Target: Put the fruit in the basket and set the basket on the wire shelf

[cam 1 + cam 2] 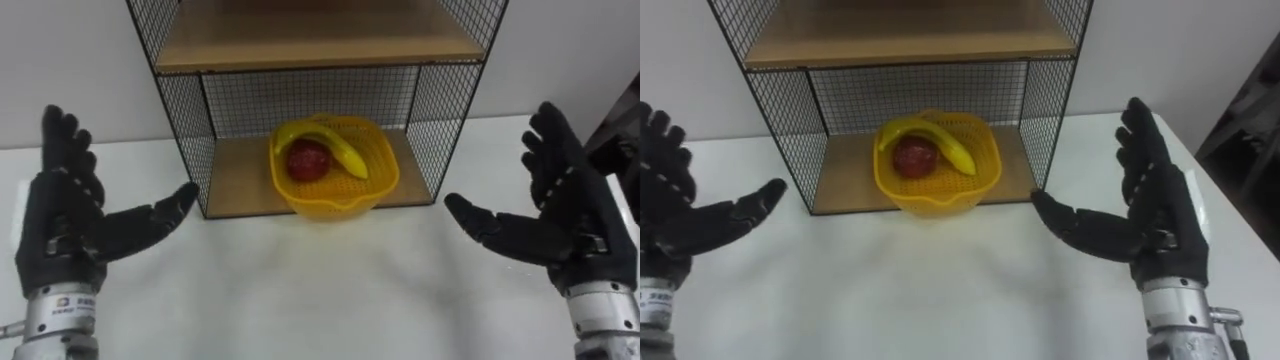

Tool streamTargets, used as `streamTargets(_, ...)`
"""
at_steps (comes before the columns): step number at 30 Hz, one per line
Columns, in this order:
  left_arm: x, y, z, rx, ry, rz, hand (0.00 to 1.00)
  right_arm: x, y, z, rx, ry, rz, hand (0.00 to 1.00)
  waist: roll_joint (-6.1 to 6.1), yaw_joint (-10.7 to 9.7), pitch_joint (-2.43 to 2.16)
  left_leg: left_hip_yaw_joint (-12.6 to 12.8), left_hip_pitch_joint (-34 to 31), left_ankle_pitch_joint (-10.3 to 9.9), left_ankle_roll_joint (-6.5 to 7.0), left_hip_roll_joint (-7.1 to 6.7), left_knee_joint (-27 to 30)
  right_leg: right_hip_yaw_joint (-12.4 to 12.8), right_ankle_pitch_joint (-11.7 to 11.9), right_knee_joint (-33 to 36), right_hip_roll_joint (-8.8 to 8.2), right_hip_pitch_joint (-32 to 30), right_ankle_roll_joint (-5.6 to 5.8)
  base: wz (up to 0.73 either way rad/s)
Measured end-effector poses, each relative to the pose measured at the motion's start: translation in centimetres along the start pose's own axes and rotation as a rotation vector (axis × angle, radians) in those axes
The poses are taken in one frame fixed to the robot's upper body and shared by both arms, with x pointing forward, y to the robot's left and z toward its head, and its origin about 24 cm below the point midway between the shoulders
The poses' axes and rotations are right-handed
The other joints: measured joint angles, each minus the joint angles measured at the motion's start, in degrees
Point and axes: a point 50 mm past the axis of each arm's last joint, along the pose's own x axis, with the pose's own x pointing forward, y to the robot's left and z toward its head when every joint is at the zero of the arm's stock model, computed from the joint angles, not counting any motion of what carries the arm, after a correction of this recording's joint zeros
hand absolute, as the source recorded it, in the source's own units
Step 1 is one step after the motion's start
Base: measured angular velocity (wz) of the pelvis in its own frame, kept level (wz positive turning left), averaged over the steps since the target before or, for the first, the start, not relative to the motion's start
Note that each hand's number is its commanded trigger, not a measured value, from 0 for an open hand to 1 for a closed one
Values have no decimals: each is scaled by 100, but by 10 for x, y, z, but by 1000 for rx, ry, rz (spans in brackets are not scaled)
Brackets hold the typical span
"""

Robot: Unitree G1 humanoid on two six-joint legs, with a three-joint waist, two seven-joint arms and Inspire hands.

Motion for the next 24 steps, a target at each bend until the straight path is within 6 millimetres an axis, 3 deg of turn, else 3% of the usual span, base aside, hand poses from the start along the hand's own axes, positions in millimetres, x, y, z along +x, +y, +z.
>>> streamTargets(9,-2,39,41,11,-228,332,0,-4,-44,32,-103,-174,-362,0,-57,109,-5,-39,-11,5,-14,-3,0,-1,-3,8,5,-23,-2,1)
streamTargets(11,-5,50,53,15,-285,436,0,-7,-57,41,-134,-226,-461,0,-84,140,-31,-56,-54,12,-25,-3,1,-23,1,13,7,-79,2,0)
streamTargets(15,-8,69,67,38,-365,571,0,-11,-75,53,-176,-294,-601,0,-84,160,-19,-108,-102,13,-28,-6,10,-46,-16,16,5,-106,-12,6)
streamTargets(20,-25,111,89,87,-469,853,0,-28,-116,72,-216,-400,-897,0,-44,161,5,-118,-130,15,-40,-3,12,-71,-42,21,1,-135,-30,1)
streamTargets(24,-43,147,94,85,-466,1049,0,-46,-146,64,-195,-378,-1126,0,-56,163,10,-125,-181,14,-50,4,15,-107,-58,28,-41,-155,-51,0)
